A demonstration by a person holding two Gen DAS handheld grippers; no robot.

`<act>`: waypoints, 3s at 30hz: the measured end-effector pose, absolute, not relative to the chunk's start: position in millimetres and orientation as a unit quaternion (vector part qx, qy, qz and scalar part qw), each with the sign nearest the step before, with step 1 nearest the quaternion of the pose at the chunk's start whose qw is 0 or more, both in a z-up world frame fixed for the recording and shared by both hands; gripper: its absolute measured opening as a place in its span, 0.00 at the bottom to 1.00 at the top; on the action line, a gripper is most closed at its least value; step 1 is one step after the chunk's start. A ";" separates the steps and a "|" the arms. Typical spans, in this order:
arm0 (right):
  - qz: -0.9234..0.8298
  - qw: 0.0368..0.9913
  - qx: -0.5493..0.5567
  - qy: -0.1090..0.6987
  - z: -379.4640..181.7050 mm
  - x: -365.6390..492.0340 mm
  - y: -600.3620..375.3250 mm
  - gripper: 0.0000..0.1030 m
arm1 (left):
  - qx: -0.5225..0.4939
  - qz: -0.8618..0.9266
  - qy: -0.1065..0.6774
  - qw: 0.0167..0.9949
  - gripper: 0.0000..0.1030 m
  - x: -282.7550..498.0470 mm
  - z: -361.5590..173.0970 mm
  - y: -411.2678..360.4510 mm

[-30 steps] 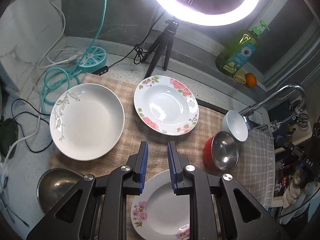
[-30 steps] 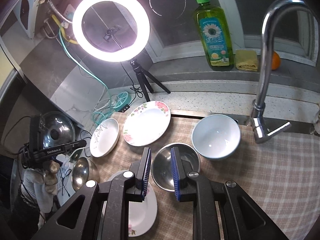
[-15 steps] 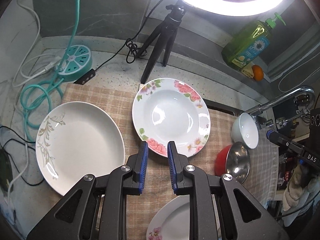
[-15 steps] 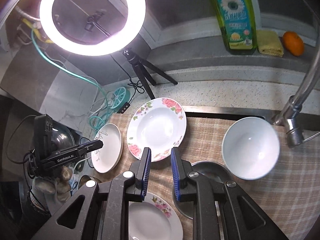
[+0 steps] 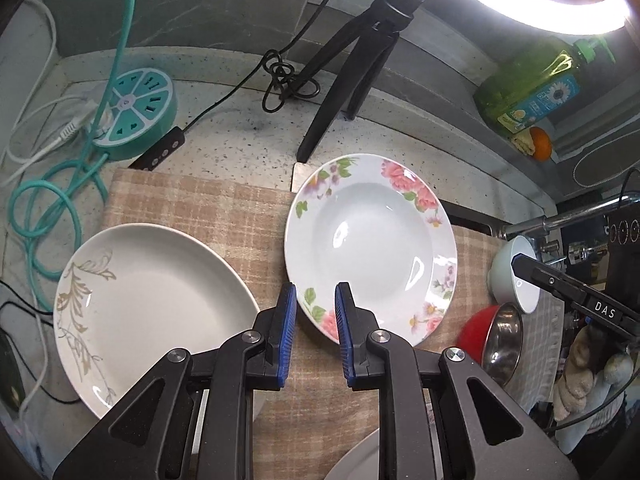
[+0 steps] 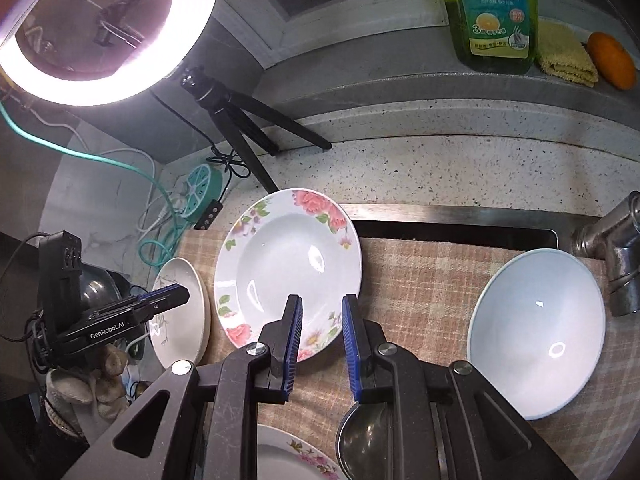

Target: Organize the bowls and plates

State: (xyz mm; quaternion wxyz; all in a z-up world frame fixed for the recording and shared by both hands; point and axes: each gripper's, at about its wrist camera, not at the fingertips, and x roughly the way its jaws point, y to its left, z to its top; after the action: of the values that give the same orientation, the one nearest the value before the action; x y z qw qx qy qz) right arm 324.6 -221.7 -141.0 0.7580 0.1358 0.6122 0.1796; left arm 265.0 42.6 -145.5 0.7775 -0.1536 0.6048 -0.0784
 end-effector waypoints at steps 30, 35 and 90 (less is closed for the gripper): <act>0.142 0.723 0.134 0.662 -208.8 378.0 -208.4 0.18 | -0.164 -0.083 0.637 0.749 0.17 304.8 -187.7 53.4; 0.141 0.717 0.136 0.669 -214.7 378.5 -207.6 0.18 | -0.166 -0.086 0.638 0.747 0.17 304.0 -189.0 55.4; 0.168 0.713 0.147 0.665 -183.0 354.8 -202.3 0.09 | -0.187 -0.055 0.615 0.764 0.10 262.8 -154.7 46.9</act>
State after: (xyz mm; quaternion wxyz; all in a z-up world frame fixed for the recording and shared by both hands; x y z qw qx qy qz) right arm 354.8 -202.3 -183.0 0.7130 0.1470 0.6647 0.1679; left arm 262.8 46.9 -154.7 0.7644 -0.1867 0.6146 -0.0551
